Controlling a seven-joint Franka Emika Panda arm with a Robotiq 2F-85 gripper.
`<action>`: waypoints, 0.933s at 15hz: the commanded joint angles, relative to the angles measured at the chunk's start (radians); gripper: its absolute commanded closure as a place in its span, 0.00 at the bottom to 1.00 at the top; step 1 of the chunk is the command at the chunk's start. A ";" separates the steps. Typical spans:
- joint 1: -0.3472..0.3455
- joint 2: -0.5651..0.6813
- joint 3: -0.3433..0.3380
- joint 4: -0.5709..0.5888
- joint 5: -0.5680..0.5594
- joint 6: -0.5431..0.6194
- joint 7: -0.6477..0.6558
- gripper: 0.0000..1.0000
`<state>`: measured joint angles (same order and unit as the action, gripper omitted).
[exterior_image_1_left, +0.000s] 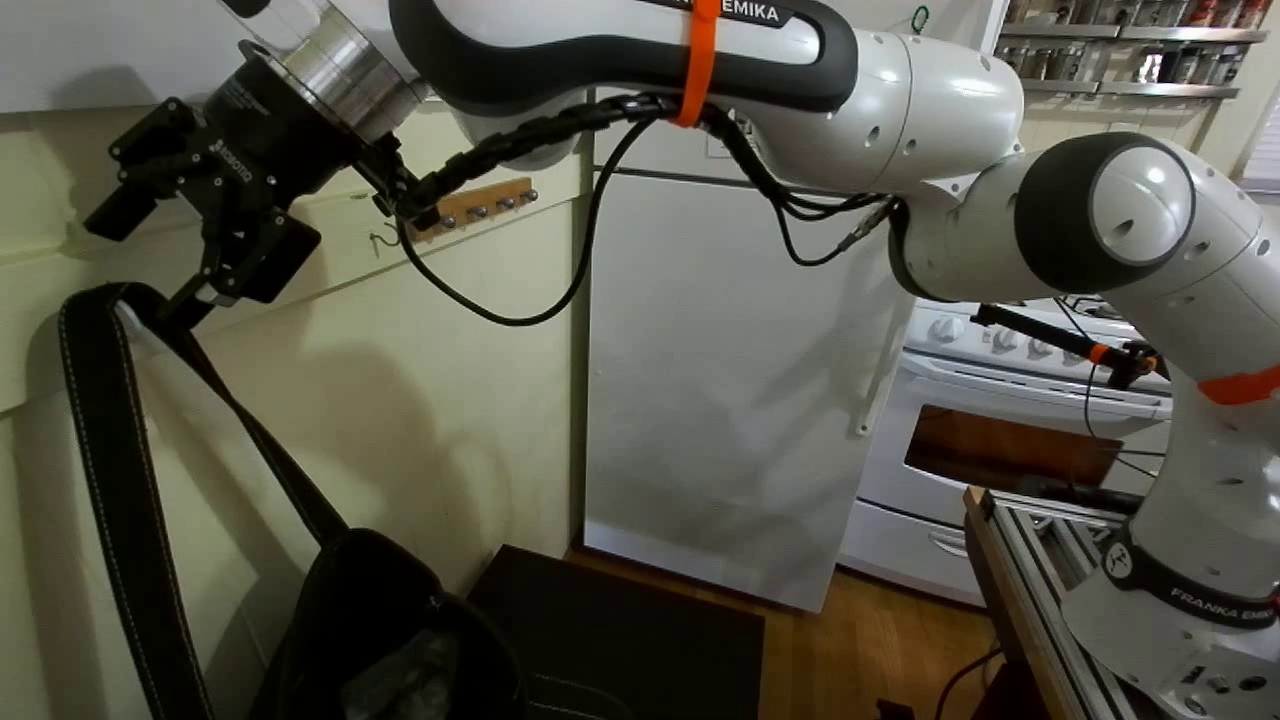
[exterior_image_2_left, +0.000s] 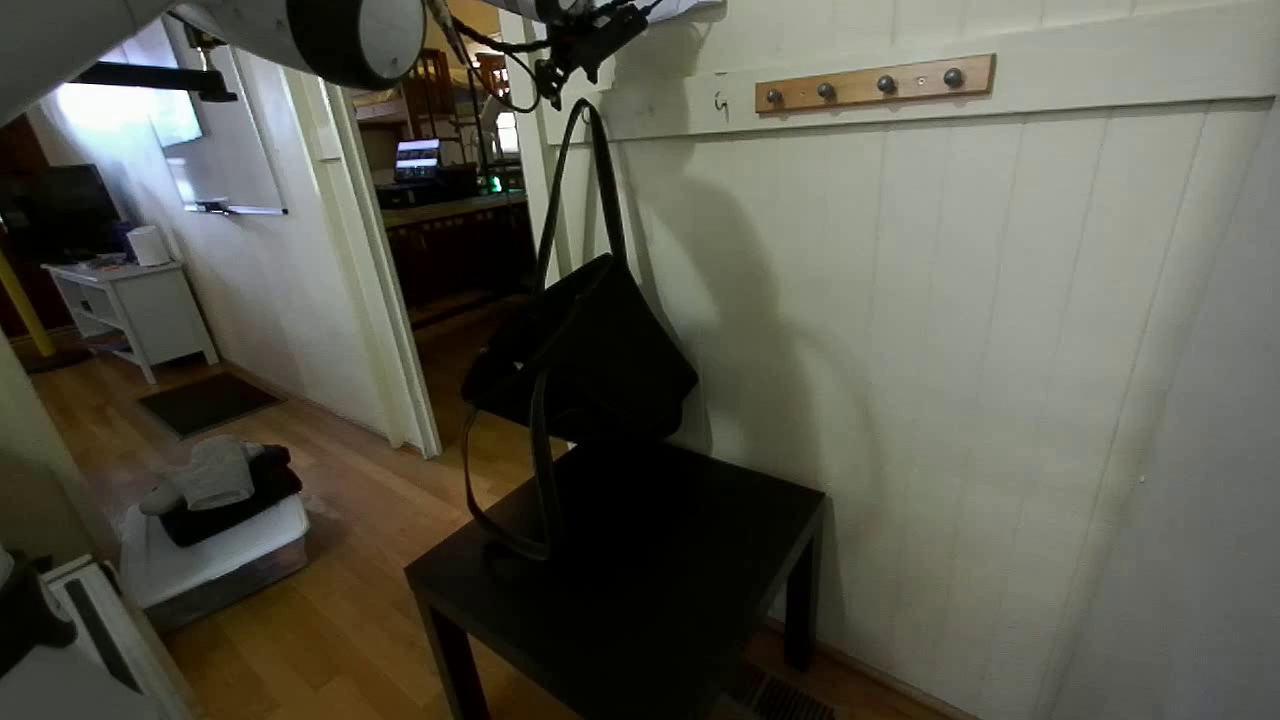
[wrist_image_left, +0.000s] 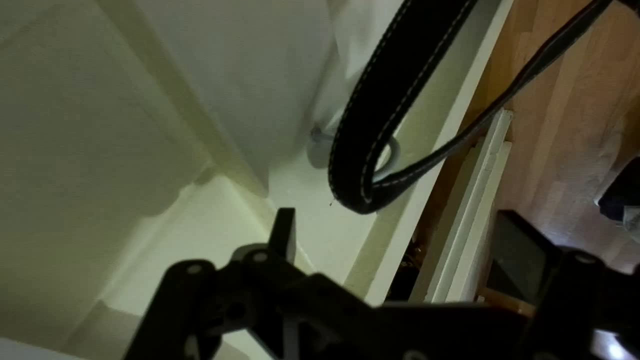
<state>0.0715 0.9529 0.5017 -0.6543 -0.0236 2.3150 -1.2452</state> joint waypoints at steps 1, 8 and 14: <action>-0.001 -0.038 -0.014 -0.030 0.000 -0.048 0.084 0.00; -0.024 -0.083 -0.008 -0.134 0.019 -0.032 0.247 0.00; -0.072 -0.228 -0.035 -0.359 0.007 0.021 0.433 0.00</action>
<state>0.0395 0.8572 0.4922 -0.8161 -0.0188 2.3024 -0.9144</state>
